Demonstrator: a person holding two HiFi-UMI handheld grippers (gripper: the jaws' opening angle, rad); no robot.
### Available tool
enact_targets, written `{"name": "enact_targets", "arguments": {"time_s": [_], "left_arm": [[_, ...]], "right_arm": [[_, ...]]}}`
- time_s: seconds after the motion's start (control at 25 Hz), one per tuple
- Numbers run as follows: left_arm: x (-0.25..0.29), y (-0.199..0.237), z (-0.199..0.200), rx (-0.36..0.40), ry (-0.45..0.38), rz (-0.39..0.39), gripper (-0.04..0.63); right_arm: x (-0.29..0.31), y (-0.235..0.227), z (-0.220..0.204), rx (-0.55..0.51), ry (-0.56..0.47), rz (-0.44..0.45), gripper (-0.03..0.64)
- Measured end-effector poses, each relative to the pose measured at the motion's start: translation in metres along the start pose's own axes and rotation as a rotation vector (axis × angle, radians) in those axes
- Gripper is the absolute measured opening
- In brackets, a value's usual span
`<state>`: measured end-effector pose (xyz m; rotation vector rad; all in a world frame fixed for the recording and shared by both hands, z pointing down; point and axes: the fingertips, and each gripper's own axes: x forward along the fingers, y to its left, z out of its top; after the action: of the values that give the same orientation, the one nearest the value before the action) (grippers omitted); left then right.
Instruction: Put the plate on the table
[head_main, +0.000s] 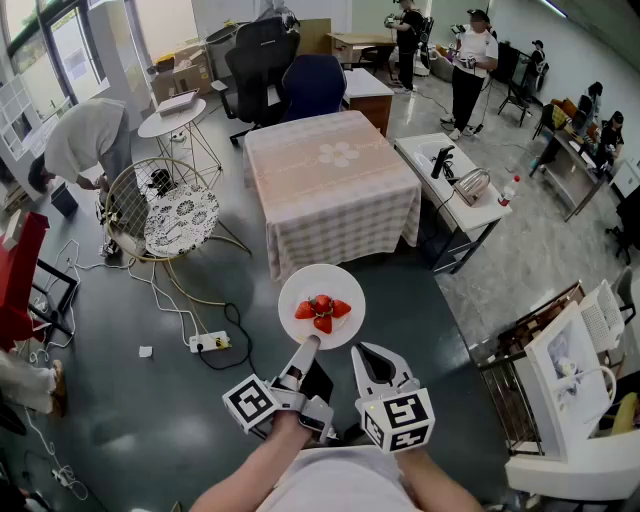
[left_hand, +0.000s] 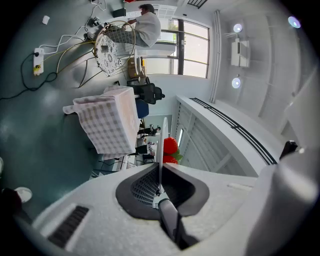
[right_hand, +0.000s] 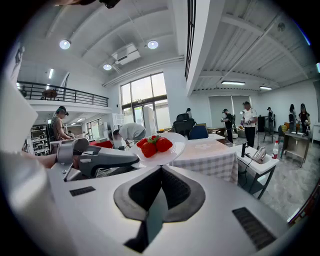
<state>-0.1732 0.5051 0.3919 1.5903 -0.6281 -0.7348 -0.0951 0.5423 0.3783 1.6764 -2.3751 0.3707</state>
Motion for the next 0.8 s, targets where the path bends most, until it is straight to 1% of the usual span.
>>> {"name": "enact_targets", "arguments": {"time_s": [0.16,0.4,0.64,0.8], "left_arm": [[-0.001,0.0,0.0,0.0,-0.002,0.005,0.018],[0.001,-0.001,0.0,-0.014,0.002,-0.001,0.018],[0.007,0.001,0.0,-0.026,0.01,-0.001,0.018],[0.016,0.006,0.003,-0.015,0.006,0.006,0.018]], "right_arm": [[0.0,0.002,0.001,-0.005,0.004,0.006,0.003],[0.0,0.004,0.003,-0.012,-0.003,-0.008,0.003],[0.003,-0.002,0.002,-0.006,-0.004,-0.015,0.003],[0.01,-0.011,0.0,0.003,0.0,-0.011,0.003]]}}
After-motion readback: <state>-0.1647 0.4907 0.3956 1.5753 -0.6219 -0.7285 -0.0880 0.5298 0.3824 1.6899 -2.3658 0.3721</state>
